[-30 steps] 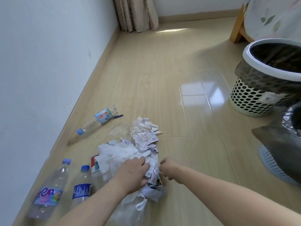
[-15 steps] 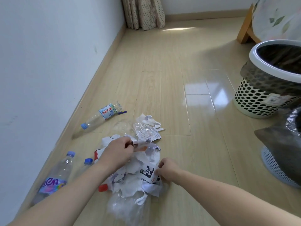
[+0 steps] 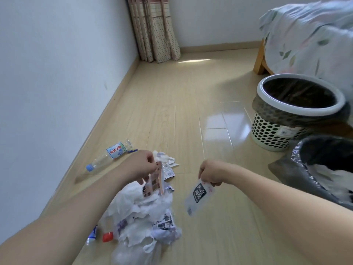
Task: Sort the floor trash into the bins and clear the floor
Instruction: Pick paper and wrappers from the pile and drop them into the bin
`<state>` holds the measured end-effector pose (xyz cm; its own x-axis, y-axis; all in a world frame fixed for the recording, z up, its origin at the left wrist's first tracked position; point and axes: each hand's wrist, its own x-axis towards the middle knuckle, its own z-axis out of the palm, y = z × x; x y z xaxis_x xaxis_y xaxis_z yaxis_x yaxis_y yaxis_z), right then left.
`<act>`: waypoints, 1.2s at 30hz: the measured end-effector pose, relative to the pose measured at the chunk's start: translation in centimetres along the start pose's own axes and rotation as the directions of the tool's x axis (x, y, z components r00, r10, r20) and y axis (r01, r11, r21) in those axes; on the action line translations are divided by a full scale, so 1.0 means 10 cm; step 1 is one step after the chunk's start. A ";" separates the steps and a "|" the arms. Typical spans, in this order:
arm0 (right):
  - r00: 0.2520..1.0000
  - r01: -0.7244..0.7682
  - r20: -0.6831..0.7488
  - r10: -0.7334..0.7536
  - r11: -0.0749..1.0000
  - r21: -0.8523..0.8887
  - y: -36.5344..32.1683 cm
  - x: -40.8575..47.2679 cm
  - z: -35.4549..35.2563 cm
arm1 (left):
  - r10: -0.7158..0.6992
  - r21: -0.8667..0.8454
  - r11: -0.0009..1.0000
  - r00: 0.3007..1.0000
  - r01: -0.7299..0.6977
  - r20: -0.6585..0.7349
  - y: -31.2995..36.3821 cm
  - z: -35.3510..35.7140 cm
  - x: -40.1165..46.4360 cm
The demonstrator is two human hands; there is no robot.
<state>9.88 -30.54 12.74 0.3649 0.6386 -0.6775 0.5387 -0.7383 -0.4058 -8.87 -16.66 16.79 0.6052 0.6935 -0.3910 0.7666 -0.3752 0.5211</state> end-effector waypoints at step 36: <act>0.897 -0.093 -0.441 0.042 0.991 -0.094 1.39 -0.52 -1.25 | 0.115 0.084 0.988 0.976 -0.132 0.187 1.47 0.72 0.38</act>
<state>24.94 -41.42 18.34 0.6848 0.6369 -0.3541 0.5716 -0.7708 -0.2811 6.24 -23.93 17.54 0.7185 0.5189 -0.4632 0.6951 -0.5137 0.5029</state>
